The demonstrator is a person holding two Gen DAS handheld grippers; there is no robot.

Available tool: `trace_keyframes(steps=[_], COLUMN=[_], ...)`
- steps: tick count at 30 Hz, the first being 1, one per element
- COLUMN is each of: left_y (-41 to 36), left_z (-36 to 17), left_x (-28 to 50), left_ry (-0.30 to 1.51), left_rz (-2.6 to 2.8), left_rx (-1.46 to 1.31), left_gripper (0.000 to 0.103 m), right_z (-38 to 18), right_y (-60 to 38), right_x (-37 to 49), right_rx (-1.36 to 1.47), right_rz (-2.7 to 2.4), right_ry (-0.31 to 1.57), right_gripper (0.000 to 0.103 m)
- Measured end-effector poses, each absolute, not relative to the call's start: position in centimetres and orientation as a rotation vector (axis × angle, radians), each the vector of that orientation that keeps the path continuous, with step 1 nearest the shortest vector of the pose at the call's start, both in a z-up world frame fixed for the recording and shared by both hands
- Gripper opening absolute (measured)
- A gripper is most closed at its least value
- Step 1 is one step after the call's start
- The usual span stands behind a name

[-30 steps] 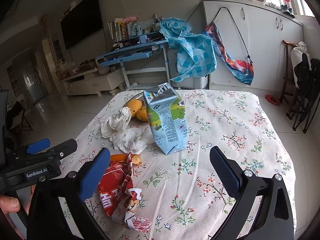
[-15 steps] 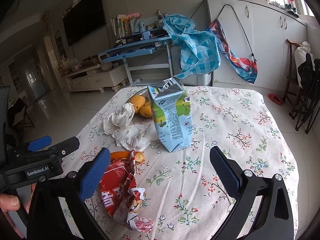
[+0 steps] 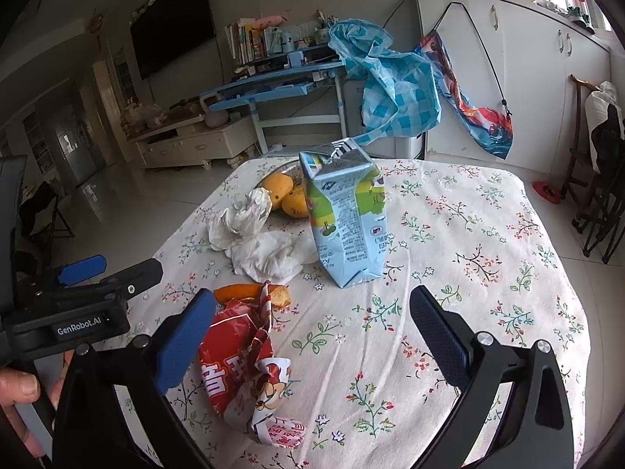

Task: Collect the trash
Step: 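Move the left tool toward the red chip bag and carrot pieces, then grasp the red chip bag with the right tool and lift it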

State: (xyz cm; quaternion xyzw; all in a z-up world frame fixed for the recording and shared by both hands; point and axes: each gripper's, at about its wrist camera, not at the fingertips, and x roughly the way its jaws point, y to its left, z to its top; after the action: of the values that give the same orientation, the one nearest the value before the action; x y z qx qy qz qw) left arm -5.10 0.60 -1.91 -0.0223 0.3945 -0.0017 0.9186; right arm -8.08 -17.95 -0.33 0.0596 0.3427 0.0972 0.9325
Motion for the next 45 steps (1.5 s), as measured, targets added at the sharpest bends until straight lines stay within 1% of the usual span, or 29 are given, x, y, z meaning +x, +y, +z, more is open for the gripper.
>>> trace_keyframes(steps=[4, 8, 13, 15, 16, 19, 21, 22, 23, 24, 25, 26, 28, 33, 40, 43, 45], left_y=[2.8, 4.5, 4.0, 3.4, 3.3, 2.9, 2.8, 2.8, 2.9, 2.8, 2.9, 3.0, 3.0, 2.2, 0.1, -0.2, -0.3], left_z=[-2.7, -3.0, -2.9, -2.9, -3.0, -3.0, -3.1, -3.2, -3.2, -3.3, -3.3, -3.4, -3.5, -3.9, -4.7, -5.3, -5.6], left_x=[-4.4, -4.2, -4.2, -4.2, -4.2, -4.0, -3.9, -3.8, -3.9, -3.8, -3.7, -3.7, -3.7, -3.7, -3.7, -3.6, -3.5], left_ry=[0.874, 0.896, 0.903, 0.912, 0.917, 0.929, 0.936, 0.939, 0.942, 0.945, 0.948, 0.953, 0.957, 0.967, 0.996, 1.021, 1.029], left_rz=[0.025, 0.052, 0.027, 0.013, 0.007, -0.004, -0.008, -0.008, -0.005, -0.002, 0.001, 0.002, 0.004, -0.015, -0.078, -0.086, -0.094], left_rx=[-0.101, -0.153, -0.132, -0.108, -0.101, -0.09, -0.086, -0.085, -0.083, -0.081, -0.082, -0.085, -0.086, -0.058, 0.009, 0.012, 0.0], left_gripper=[0.096, 0.096, 0.096, 0.096, 0.096, 0.096, 0.096, 0.096, 0.096, 0.096, 0.096, 0.096, 0.096, 0.096, 0.096, 0.096, 0.096], right_z=[-0.4, -0.9, -2.1, -2.7, -2.9, -3.8, -4.5, -4.7, -4.9, -5.0, -4.9, -4.7, -4.2, -3.2, -3.8, -4.3, -4.2], right_y=[-18.3, -19.0, -17.7, -16.7, -16.2, -15.2, -15.0, -15.0, -15.1, -15.4, -15.6, -15.9, -17.0, -20.6, -22.7, -22.9, -23.0], right_x=[-8.0, -7.5, -7.2, -7.3, -7.3, -7.3, -7.2, -7.1, -7.1, -7.1, -7.2, -7.1, -7.3, -7.5, -7.6, -7.3, -7.5], right_rx=[0.116, 0.138, 0.145, 0.126, 0.109, 0.067, 0.075, 0.08, 0.088, 0.102, 0.104, 0.104, 0.124, 0.202, 0.23, 0.242, 0.259], right_rz=[0.188, 0.197, 0.315, 0.358, 0.373, 0.396, 0.419, 0.426, 0.429, 0.431, 0.424, 0.413, 0.376, 0.3, 0.23, 0.224, 0.232], right_ry=[0.714, 0.756, 0.84, 0.875, 0.888, 0.935, 0.973, 0.986, 0.999, 1.003, 0.998, 0.992, 0.97, 0.924, 0.947, 0.972, 0.971], right_gripper=[0.095, 0.095, 0.095, 0.092, 0.09, 0.076, 0.058, 0.036, 0.025, 0.024, 0.018, 0.015, 0.013, 0.013, 0.013, 0.016, 0.024])
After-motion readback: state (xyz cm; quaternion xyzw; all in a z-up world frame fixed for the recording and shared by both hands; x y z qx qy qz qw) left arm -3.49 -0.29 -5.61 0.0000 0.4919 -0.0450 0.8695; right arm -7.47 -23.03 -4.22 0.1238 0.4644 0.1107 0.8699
